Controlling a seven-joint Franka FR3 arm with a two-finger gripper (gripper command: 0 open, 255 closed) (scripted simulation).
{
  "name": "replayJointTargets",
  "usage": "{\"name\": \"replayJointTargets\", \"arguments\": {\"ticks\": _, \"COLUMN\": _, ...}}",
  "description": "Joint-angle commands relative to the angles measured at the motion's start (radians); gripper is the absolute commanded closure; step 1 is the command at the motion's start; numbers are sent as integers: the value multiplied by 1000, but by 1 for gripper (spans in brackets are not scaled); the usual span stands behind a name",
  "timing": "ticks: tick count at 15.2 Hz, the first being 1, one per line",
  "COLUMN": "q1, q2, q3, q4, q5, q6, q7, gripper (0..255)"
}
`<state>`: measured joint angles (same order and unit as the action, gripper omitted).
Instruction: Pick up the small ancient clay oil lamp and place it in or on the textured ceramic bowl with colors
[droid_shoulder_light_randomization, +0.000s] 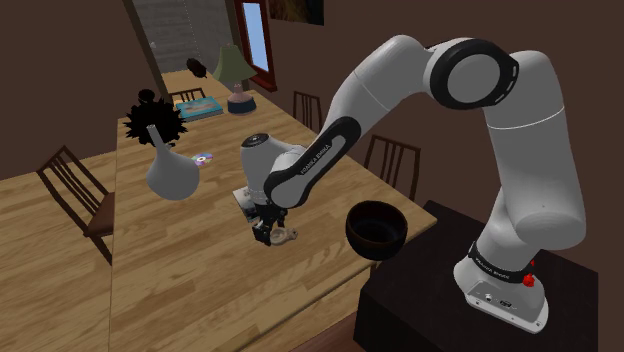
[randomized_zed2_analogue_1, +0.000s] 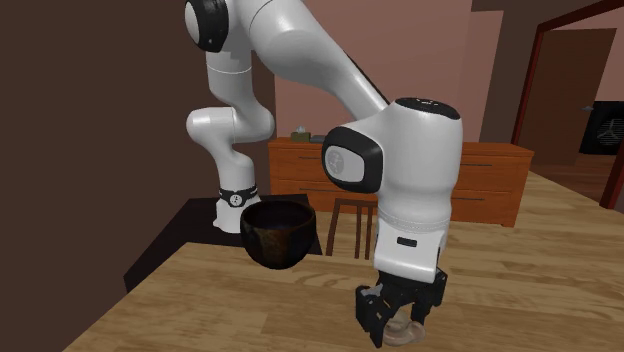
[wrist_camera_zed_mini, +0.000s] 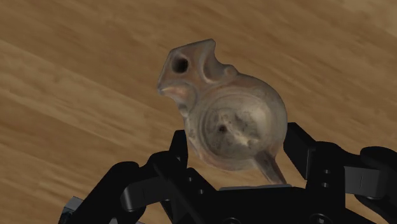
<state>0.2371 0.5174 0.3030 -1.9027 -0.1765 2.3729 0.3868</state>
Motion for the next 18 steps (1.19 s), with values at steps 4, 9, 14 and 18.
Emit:
{"name": "replayJointTargets", "arguments": {"ticks": 4, "q1": -1, "q2": -8, "q3": 2, "q4": 0, "q5": 4, "q6": -11, "q7": -2, "gripper": 255}}
{"name": "replayJointTargets", "arguments": {"ticks": 9, "q1": -10, "q2": -54, "q3": 14, "q4": 6, "q5": 22, "q6": -60, "q7": -12, "gripper": 255}}
{"name": "replayJointTargets", "arguments": {"ticks": 14, "q1": -18, "q2": -96, "q3": 24, "q4": 17, "q5": 39, "q6": -112, "q7": -22, "gripper": 255}}
{"name": "replayJointTargets", "arguments": {"ticks": 18, "q1": -23, "q2": -127, "q3": 31, "q4": 30, "q5": 52, "q6": -154, "q7": -30, "gripper": 255}}
